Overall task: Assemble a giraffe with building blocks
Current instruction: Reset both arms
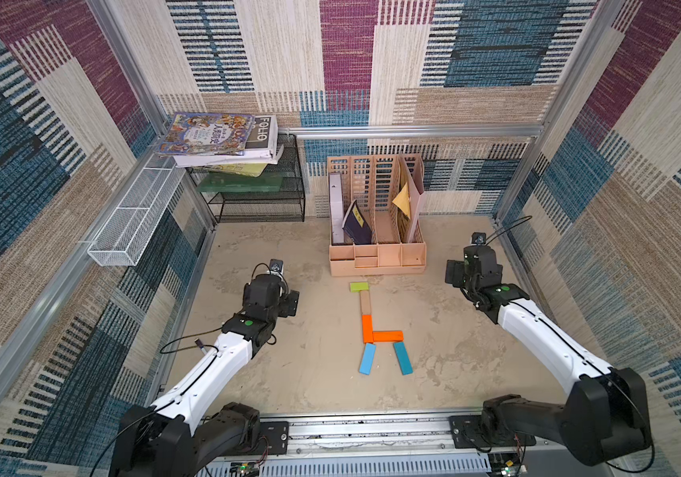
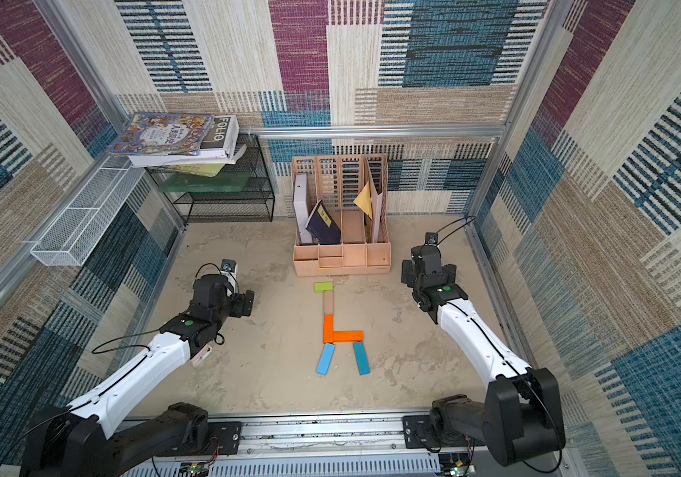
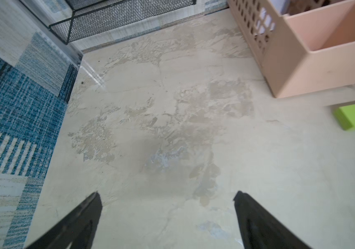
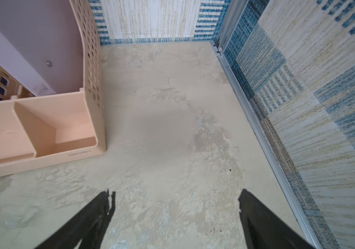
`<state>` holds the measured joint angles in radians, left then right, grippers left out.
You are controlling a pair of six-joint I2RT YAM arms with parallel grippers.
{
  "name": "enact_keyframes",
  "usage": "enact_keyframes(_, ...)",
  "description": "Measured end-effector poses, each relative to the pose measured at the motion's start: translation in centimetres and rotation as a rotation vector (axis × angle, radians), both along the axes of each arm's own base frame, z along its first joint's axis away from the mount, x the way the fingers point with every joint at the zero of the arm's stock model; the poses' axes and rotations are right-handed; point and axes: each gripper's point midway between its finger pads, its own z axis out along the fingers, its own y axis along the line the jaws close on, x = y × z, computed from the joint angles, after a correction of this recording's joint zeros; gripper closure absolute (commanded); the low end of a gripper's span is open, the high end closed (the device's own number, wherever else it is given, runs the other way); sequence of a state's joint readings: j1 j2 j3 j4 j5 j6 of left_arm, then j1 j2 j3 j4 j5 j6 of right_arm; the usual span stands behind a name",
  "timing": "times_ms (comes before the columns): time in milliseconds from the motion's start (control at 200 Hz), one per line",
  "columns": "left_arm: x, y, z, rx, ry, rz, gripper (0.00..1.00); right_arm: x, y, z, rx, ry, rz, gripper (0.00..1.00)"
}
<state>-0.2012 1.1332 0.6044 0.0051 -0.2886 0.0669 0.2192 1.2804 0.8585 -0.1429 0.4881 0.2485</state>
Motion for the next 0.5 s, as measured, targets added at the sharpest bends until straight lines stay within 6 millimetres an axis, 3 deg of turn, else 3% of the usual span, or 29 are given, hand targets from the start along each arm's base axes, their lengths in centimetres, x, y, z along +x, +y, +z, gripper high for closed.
enact_keyframes(100,0.4,2.7,-1.8,-0.035,-0.033,0.058,0.0,-0.3,-0.4,-1.1,-0.012,-0.024,0.002,0.04)
enact_keyframes(270,0.4,5.1,-4.8,-0.093,-0.037,0.092,0.0,-1.3,-0.8,-3.8,-0.05,-0.056,0.026,0.04)
enact_keyframes(501,1.8,4.7,-4.4,-0.178,-0.09,0.05,0.0,-1.6,-1.9,-6.6,-0.068,-0.07,-0.023,0.04)
